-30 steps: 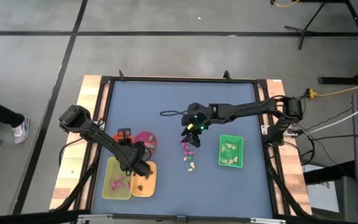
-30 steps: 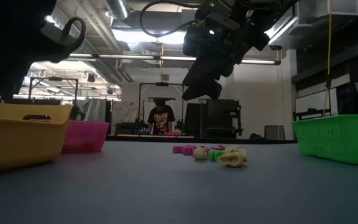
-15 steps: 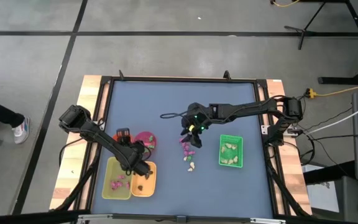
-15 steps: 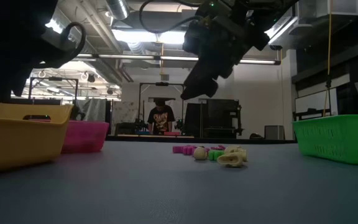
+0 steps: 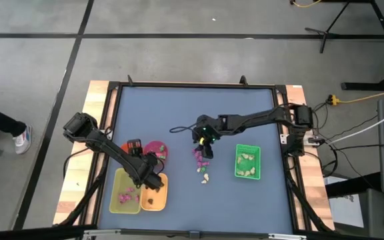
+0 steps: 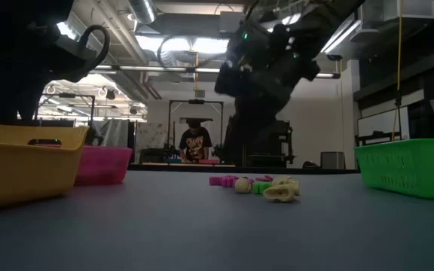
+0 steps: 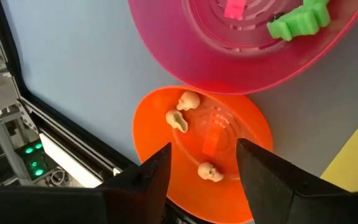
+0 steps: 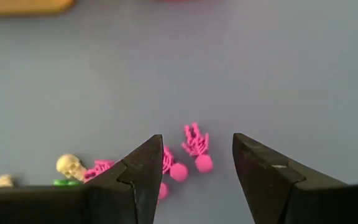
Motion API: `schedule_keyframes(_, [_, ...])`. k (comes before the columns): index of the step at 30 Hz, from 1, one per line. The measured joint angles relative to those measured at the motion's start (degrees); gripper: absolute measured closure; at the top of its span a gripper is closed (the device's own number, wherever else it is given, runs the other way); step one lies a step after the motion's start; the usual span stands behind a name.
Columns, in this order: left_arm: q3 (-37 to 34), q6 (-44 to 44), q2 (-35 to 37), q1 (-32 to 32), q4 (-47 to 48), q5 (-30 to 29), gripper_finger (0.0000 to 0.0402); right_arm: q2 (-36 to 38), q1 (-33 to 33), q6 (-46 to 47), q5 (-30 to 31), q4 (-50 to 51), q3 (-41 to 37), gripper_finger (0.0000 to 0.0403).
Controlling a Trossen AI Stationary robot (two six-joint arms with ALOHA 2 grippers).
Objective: Sort Halloween decoration
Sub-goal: Put the pink skeleton toy into the light yellow bin
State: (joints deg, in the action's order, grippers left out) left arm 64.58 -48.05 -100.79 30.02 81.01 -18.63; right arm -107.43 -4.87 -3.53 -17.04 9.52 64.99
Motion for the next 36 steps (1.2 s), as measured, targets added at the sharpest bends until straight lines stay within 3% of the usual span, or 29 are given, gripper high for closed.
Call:
schedule_keyframes(8, [0.0,-0.01,0.0,-0.01,-0.42,0.0,0.0237,-4.79,2.03,-1.72,0.3,-2.78,0.0,0.021])
schedule_keyframes(15, [0.0,-0.02,0.0,-0.01,-1.33,0.01,0.0237,-5.74,4.23,-2.78,8.3,-4.51,0.07,0.021])
schedule_keyframes(29, [0.0,-0.02,0.0,0.0,-1.31,0.04,0.0237,-5.78,4.16,-0.84,12.03,-3.78,0.07,0.021])
schedule_keyframes(36, [0.0,-0.01,0.0,0.0,-1.65,0.04,0.0237,-5.78,4.16,2.23,17.26,-3.37,0.07,0.021])
